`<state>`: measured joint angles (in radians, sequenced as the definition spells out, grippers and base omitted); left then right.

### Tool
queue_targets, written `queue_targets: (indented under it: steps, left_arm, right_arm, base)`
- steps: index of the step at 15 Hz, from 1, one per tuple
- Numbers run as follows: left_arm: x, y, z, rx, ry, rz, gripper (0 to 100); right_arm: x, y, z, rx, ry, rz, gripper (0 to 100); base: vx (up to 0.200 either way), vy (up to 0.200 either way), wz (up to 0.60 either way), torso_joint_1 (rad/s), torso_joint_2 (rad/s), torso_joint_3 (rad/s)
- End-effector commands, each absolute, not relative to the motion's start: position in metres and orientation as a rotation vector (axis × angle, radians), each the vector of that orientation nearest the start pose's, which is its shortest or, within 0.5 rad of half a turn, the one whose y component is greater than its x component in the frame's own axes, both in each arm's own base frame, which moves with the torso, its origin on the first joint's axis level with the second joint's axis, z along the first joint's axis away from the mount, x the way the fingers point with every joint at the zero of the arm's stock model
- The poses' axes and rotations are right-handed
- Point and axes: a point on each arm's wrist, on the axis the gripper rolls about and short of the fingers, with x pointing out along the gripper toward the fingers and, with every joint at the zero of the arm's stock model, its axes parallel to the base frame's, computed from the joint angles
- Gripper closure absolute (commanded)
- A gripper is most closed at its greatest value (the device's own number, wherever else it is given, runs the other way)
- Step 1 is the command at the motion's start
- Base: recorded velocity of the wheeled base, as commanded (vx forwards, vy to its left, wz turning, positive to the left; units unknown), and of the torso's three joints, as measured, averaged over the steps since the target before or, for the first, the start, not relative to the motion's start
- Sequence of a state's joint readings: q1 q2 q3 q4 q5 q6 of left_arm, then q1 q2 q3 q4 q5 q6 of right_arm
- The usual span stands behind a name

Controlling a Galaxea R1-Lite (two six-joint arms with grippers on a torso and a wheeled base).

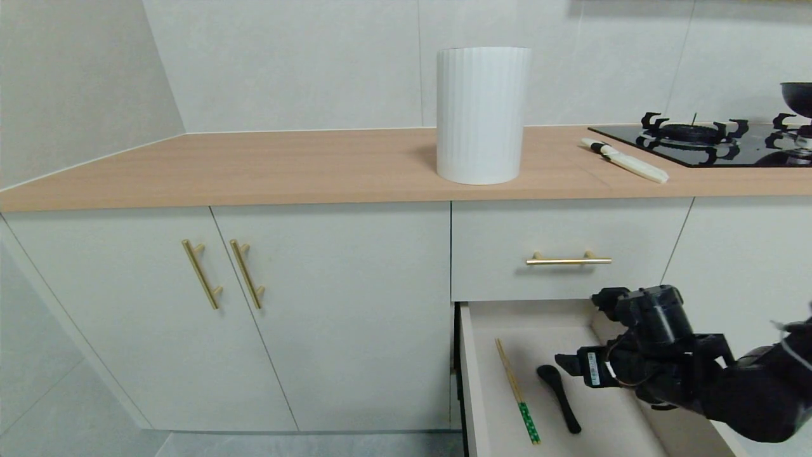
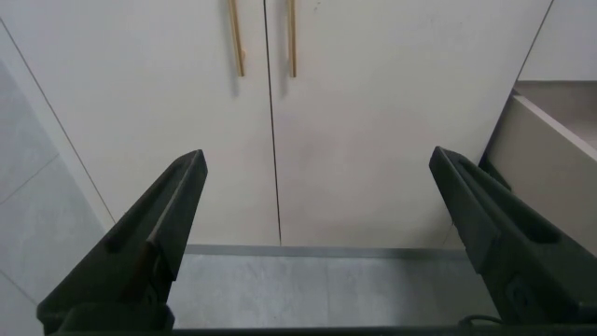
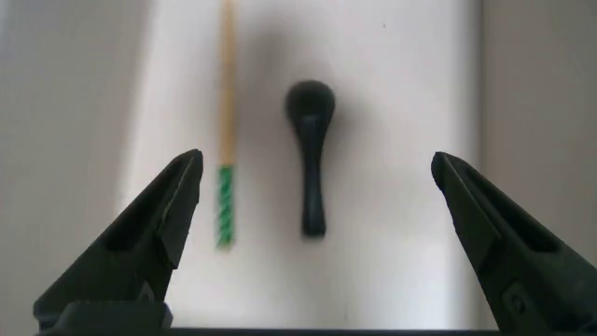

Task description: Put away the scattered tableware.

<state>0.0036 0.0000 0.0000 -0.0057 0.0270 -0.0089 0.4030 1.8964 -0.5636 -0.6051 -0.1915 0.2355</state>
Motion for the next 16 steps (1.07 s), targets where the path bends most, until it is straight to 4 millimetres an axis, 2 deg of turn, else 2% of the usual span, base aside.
queue_targets:
  steps: [1,4,7,16]
  left_arm:
    - [-0.023,0.001,0.076,-0.009,-0.006,0.031,0]
    - [-0.023,0.001,0.076,-0.009,-0.006,0.032,0]
    - [-0.023,0.001,0.076,-0.009,-0.006,0.029,0]
    - [-0.023,0.001,0.076,-0.009,-0.006,0.029,0]
  right_arm:
    - [0.229,0.103,0.134,0.05,0.607,0.202,0]
    - [0.215,0.105,0.143,0.03,0.64,0.243,0]
    - [0.213,0.107,0.143,0.026,0.639,0.249,0]
    - [0.204,0.103,0.141,-0.031,0.675,0.265,0]
  base:
    - [0.0,0.0,0.0,0.0,0.0,0.0]
    - [0.0,0.0,0.0,0.0,0.0,0.0]
    - [0.0,0.0,0.0,0.0,0.0,0.0]
    - [-0.2,0.0,0.0,0.0,0.0,0.004]
